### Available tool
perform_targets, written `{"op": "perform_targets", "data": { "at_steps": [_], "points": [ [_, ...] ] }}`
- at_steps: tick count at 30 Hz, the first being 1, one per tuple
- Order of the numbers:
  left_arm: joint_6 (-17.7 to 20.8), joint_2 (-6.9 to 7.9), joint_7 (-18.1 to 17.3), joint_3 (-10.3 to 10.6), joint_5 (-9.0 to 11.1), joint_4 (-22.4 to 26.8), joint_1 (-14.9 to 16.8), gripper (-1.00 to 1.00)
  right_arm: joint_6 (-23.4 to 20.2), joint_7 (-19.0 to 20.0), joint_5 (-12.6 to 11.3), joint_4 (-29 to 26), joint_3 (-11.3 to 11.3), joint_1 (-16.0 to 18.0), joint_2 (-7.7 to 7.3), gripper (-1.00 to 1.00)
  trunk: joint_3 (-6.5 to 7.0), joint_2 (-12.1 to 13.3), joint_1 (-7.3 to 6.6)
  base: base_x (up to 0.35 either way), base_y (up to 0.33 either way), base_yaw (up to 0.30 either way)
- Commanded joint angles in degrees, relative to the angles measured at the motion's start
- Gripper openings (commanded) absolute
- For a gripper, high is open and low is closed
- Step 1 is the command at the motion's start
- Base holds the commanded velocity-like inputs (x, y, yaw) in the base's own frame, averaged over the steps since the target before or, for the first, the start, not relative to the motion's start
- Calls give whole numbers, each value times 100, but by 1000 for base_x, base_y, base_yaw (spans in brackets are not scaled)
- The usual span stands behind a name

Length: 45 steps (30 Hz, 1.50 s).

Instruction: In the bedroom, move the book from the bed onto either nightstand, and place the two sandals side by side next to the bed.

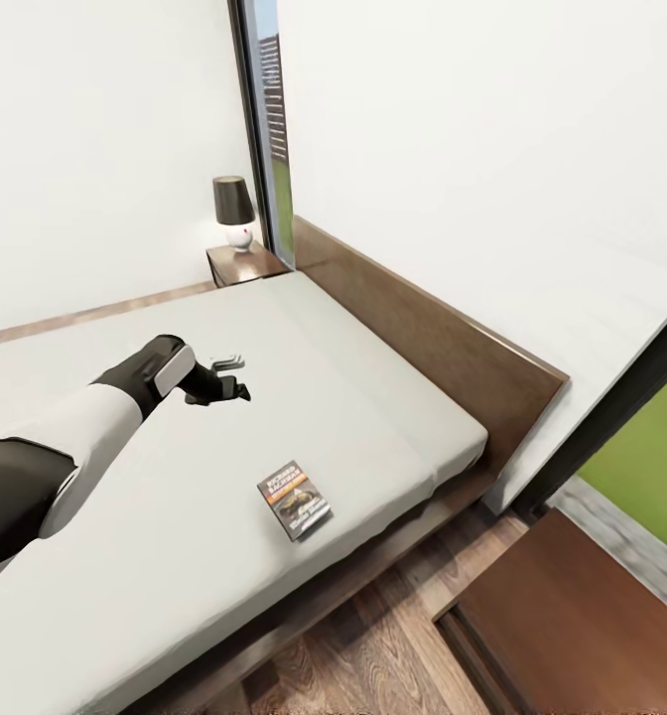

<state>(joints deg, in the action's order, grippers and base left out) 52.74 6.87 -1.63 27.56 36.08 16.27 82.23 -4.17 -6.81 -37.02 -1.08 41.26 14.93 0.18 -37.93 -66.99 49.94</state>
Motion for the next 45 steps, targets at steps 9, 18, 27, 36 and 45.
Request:
{"op": "perform_targets", "data": {
  "at_steps": [9,18,27,36,45],
  "points": [
    [-14,4,8,27,4,8,3,100,-35,-31,-33,-15,48,1,7,100,-88,-3,0,0,0,0],
    [-18,-1,23,-35,4,8,5,100,-38,-31,-33,-15,48,1,8,100,-172,-3,0,0,0,0],
    [-26,-5,281,-318,4,10,11,100,-32,-31,-33,-16,48,1,8,100,-255,-3,0,0,0,0],
    [-248,-219,907,-563,11,16,26,100,-31,-31,-33,-21,55,1,14,100,-339,-3,0,0,0,0],
    [-425,-304,1209,-782,13,24,51,100,-31,-31,-33,-19,53,1,17,100,-422,-3,0,0,0,0]
  ]
}}
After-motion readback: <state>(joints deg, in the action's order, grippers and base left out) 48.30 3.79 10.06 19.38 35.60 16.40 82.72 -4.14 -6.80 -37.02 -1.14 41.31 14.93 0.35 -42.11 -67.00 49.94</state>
